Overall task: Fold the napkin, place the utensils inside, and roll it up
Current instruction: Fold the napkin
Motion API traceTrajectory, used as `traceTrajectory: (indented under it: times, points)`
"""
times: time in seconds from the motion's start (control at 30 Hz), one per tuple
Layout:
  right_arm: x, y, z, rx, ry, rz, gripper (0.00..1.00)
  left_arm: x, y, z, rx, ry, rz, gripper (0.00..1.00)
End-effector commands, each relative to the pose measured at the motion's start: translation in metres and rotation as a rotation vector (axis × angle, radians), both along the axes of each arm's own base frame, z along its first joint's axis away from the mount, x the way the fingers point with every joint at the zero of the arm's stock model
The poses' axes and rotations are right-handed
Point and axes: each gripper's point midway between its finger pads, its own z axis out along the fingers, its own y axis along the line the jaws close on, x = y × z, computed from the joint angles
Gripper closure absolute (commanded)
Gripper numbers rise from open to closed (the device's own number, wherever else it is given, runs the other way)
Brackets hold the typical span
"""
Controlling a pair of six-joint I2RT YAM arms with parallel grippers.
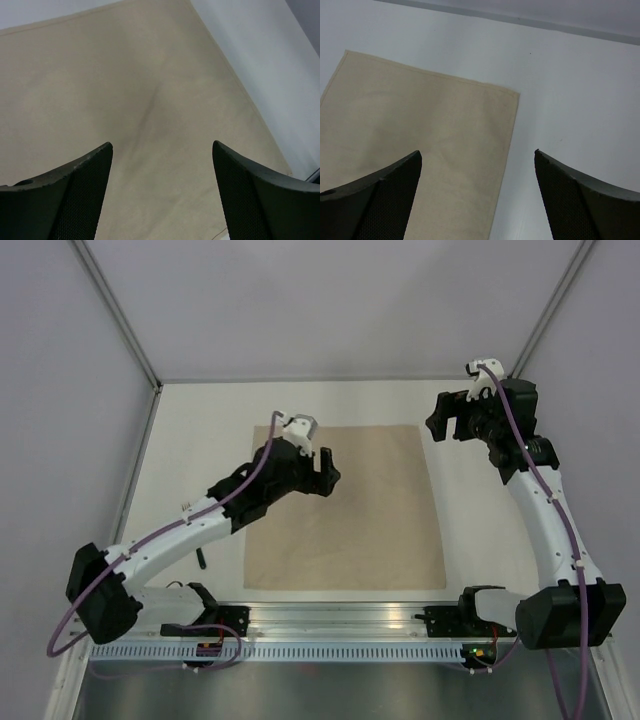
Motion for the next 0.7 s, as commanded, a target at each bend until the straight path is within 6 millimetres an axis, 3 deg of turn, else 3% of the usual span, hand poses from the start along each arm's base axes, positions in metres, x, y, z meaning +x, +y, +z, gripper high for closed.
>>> traceTrajectory:
  times: [0.0,0.03,0.07,0.17,0.2,0.3,0.4,0.47,0.67]
  points:
    - [-0.001,-0.013,0.009,0.001,0.06,-0.056,0.02,-0.005,-0.05,0.004,0.055,-0.086,-0.069,0.16]
    - [0.0,-0.018,0.009,0.008,0.069,-0.066,0.02,-0.01,-0.064,-0.004,0.075,-0.078,-0.094,0.16]
    - [0.0,-0.022,0.01,0.019,0.07,-0.069,0.02,-0.025,-0.089,-0.025,0.118,-0.056,-0.157,0.18]
    - [0.001,-0.026,0.01,0.051,0.071,-0.093,0.02,-0.041,-0.13,-0.04,0.165,-0.072,-0.234,0.21]
    - [0.0,-0.027,0.005,0.053,0.081,-0.095,0.02,-0.055,-0.153,-0.057,0.2,-0.066,-0.284,0.22]
    - [0.002,-0.027,-0.001,0.057,0.089,-0.097,0.02,-0.084,-0.194,-0.08,0.209,-0.049,-0.38,0.24]
    - [0.004,-0.03,-0.002,0.049,0.087,-0.112,0.02,-0.114,-0.229,-0.105,0.212,-0.021,-0.465,0.26]
    - [0.004,-0.032,0.0,0.043,0.077,-0.119,0.02,-0.134,-0.251,-0.109,0.189,-0.034,-0.508,0.26]
    - [-0.001,-0.032,0.006,0.041,0.048,-0.124,0.02,-0.16,-0.29,-0.154,0.222,-0.016,-0.556,0.3]
